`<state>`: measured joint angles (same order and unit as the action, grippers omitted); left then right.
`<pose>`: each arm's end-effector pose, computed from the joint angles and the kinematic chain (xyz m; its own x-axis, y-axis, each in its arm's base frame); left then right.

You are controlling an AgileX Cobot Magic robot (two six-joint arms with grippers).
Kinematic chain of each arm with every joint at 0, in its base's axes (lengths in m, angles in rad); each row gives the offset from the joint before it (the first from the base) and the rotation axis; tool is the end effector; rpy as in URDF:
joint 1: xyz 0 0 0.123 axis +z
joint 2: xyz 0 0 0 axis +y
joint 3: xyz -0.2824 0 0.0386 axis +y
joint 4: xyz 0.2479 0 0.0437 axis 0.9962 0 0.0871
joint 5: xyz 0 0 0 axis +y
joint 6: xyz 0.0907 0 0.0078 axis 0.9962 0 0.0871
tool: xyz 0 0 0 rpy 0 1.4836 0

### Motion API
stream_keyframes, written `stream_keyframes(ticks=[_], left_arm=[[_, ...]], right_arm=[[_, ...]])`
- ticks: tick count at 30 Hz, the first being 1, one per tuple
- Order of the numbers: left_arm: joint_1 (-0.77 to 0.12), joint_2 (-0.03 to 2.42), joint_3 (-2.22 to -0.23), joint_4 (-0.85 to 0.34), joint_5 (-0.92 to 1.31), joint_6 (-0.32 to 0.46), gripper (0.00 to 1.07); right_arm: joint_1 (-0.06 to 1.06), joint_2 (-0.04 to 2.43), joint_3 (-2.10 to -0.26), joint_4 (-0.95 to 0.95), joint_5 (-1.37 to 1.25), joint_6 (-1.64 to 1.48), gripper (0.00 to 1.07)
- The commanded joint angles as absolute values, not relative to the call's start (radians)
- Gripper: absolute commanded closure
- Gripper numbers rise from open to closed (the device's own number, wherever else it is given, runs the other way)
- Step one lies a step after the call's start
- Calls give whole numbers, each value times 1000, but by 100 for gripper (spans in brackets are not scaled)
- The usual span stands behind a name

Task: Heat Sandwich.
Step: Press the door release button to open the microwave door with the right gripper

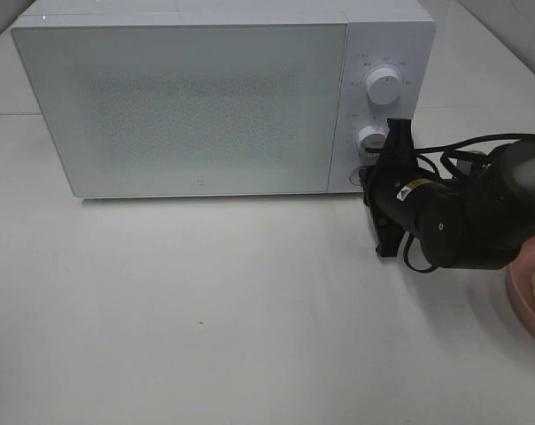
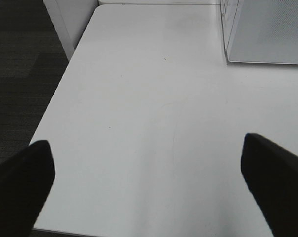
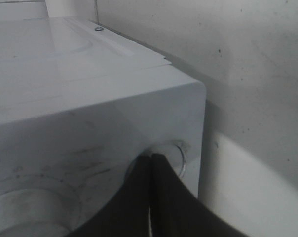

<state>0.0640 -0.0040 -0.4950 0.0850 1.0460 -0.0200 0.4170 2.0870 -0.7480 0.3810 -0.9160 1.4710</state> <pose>-0.0048 0.0064 0.2772 -0.4443 -0.0058 -0.8959 -0.1195 0.9914 0.0528 0.3340 0.1186 0.0866 -0.0883 0.9958 0.0233 0.3480 0.0089 0.9374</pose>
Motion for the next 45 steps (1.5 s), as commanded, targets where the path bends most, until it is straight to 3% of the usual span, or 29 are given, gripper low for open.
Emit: stream_keyframes(ticks=[1, 13, 20, 45], left_arm=[[68, -33, -492, 87, 1035, -19, 9], [68, -33, -492, 87, 1035, -19, 9], [68, -33, -492, 87, 1035, -19, 9], [68, -33, -492, 87, 1035, -19, 9]], right_arm=[[410, 2086, -760, 385, -963, 1453, 107], [410, 2094, -828, 402, -1020, 1432, 107], [410, 2182, -898, 408, -1238, 1391, 107], [411, 2182, -897, 404, -1172, 1383, 107]])
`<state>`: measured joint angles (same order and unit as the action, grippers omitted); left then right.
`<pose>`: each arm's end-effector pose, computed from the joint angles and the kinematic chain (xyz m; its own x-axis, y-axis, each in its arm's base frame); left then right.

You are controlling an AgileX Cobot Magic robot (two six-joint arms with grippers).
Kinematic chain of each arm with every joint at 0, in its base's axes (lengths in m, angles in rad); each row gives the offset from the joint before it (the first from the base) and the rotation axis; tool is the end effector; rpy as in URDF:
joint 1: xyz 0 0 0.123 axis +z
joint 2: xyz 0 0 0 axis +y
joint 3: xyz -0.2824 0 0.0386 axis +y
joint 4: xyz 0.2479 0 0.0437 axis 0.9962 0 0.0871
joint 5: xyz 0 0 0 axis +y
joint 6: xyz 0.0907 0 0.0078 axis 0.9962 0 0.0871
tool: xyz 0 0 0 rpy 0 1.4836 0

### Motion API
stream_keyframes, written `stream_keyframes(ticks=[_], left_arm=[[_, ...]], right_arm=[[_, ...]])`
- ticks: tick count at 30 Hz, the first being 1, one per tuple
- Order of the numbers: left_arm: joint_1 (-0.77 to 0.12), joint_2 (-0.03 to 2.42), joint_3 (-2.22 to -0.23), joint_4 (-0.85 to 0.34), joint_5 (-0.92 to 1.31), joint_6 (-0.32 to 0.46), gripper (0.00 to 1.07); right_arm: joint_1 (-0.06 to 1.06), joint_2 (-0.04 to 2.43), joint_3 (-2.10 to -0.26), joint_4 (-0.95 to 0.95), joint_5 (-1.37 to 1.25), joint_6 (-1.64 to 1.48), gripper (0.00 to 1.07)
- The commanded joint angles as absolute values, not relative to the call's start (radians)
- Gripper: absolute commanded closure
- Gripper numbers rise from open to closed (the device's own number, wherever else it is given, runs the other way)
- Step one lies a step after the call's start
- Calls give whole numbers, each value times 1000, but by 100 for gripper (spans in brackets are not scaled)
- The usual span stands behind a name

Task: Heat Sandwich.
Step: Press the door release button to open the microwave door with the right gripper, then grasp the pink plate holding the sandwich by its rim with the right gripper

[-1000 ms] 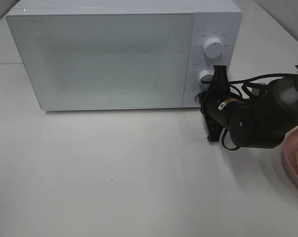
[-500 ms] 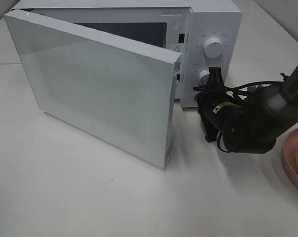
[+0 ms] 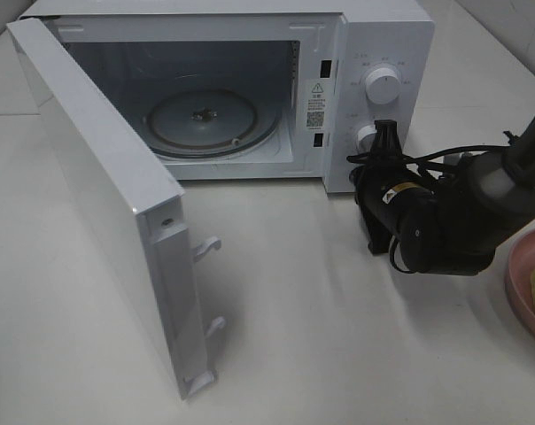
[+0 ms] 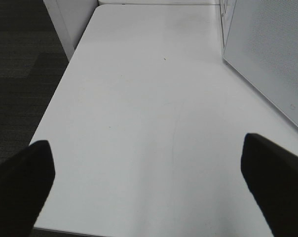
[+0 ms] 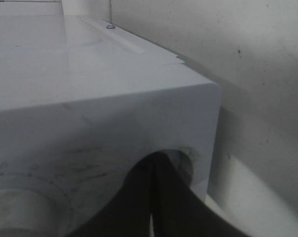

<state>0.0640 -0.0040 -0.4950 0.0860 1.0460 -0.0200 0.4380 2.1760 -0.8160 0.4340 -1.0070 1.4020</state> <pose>-0.0049 0.0065 0.2772 -0.4443 -0.0053 -0.8958 -0.1200 0.9913 0.0536 0.3470 0.1268 0.0739 -0.0693 0.9969 -0.0379 0.2827 0.0561 0.9576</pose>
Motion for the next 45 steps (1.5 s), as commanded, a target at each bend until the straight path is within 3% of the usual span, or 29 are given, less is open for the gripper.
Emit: stream_keyframes(ticks=[1, 9, 38, 45], left_arm=[[68, -33, -492, 87, 1035, -19, 9], [68, -33, -492, 87, 1035, -19, 9], [68, -33, -492, 87, 1035, -19, 9], [68, -33, -492, 87, 1035, -19, 9]], right_arm=[[411, 2182, -897, 404, -1166, 1390, 107], [412, 2175, -897, 392, -1111, 1404, 107], [413, 1873, -614, 300, -684, 1291, 106], [413, 1738, -588, 300, -386, 1084, 103]])
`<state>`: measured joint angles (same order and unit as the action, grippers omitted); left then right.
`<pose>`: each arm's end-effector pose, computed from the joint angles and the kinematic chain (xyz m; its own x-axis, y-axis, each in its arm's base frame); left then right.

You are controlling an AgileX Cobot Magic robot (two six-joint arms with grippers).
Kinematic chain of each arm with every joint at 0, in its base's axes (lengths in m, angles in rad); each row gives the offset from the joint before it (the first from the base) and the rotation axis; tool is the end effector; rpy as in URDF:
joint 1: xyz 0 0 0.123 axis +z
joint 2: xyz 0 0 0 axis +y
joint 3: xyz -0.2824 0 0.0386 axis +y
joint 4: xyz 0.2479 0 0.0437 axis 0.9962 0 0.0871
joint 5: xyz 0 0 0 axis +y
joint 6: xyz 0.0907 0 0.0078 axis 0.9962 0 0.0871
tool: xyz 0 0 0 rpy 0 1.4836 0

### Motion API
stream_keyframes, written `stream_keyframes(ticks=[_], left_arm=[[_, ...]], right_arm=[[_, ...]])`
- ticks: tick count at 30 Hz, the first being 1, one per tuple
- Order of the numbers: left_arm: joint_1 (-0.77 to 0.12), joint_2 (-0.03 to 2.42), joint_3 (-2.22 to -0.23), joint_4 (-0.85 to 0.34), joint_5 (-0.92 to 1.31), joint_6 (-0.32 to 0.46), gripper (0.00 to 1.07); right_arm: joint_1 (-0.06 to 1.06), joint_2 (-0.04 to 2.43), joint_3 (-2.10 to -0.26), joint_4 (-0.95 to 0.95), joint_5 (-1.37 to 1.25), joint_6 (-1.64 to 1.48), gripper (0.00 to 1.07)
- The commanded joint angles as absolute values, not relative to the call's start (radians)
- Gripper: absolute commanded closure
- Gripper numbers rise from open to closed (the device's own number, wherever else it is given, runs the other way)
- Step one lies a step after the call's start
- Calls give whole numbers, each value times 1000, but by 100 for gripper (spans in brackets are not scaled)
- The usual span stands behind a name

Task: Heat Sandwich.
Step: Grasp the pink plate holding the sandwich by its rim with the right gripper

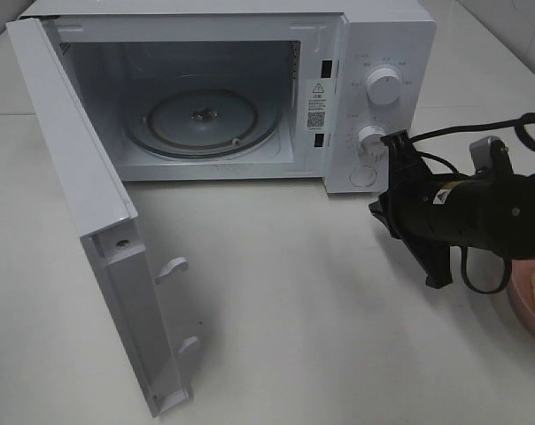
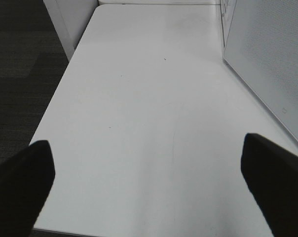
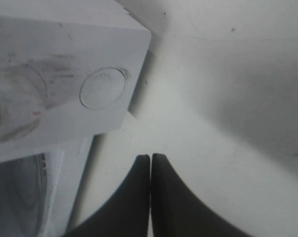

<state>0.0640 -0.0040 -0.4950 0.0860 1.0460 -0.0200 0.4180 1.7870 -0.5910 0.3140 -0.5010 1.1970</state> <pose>-0.0049 0.0065 0.2772 -0.4443 -0.0053 -0.8958 -0.1200 0.9913 0.0536 0.2819 0.1105 0.1228 -0.3421 0.9251 -0.1646 0.5069 0.3292 0.7967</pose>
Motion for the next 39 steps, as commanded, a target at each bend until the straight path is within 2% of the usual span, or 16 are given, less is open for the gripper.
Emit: stream_keyframes(ticks=[1, 17, 23, 39], left_arm=[[68, -33, -492, 87, 1035, -19, 9], [68, -33, -492, 87, 1035, -19, 9], [68, -33, -492, 87, 1035, -19, 9], [68, -33, -492, 87, 1035, -19, 9]], right_arm=[[413, 1721, -588, 300, -343, 1038, 103], [413, 1476, -588, 285, 162, 106, 98], [413, 1429, -588, 216, 307, -15, 95], [409, 1419, -685, 0, 687, -14, 90]])
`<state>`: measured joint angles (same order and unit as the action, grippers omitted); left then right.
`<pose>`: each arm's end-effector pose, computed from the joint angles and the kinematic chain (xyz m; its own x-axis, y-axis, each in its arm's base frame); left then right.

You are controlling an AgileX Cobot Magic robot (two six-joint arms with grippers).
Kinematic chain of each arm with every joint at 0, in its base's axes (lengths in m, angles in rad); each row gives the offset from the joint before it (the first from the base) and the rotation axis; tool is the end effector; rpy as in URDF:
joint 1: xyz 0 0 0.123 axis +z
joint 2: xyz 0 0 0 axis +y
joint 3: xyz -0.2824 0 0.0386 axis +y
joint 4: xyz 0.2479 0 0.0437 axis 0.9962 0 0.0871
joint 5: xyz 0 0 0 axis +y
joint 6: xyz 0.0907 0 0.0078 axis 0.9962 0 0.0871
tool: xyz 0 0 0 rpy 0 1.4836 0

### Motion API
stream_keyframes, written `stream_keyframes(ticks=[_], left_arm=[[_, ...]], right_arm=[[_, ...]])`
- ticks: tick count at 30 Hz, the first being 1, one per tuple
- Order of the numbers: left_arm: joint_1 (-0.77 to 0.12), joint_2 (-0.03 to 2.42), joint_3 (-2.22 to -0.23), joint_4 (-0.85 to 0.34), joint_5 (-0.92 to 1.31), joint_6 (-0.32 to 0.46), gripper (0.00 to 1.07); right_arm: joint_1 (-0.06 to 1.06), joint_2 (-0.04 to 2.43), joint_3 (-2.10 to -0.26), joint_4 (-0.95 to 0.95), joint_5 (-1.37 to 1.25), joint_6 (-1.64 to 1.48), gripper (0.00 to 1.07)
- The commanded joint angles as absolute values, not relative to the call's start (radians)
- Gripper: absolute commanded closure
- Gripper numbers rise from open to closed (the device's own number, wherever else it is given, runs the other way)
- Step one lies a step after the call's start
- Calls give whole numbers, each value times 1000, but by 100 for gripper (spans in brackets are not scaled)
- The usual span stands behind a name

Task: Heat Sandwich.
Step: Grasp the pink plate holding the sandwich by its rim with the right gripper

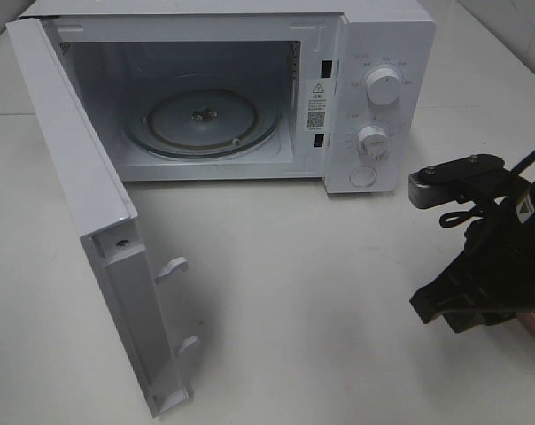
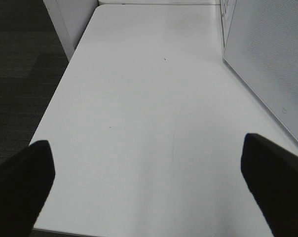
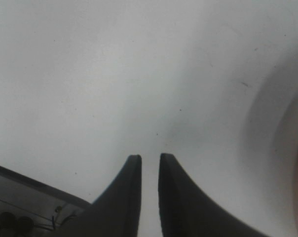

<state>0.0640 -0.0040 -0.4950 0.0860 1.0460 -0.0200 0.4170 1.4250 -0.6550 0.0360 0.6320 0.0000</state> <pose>-0.0049 0.0065 0.2772 -0.4443 -0.0053 -0.8958 -0.1200 0.9913 0.0536 0.2081 0.0943 0.1787 -0.8960 -0.3651 -0.2528 -0.3840 0.9229 0.0279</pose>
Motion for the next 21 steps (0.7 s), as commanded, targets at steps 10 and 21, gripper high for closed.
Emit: stream_keyframes(ticks=[10, 21], left_arm=[[68, -33, -492, 87, 1035, -19, 9], [68, -33, -492, 87, 1035, -19, 9]], right_arm=[[251, 1419, -756, -41, 753, -13, 83], [60, 1419, -760, -68, 706, 45, 53]])
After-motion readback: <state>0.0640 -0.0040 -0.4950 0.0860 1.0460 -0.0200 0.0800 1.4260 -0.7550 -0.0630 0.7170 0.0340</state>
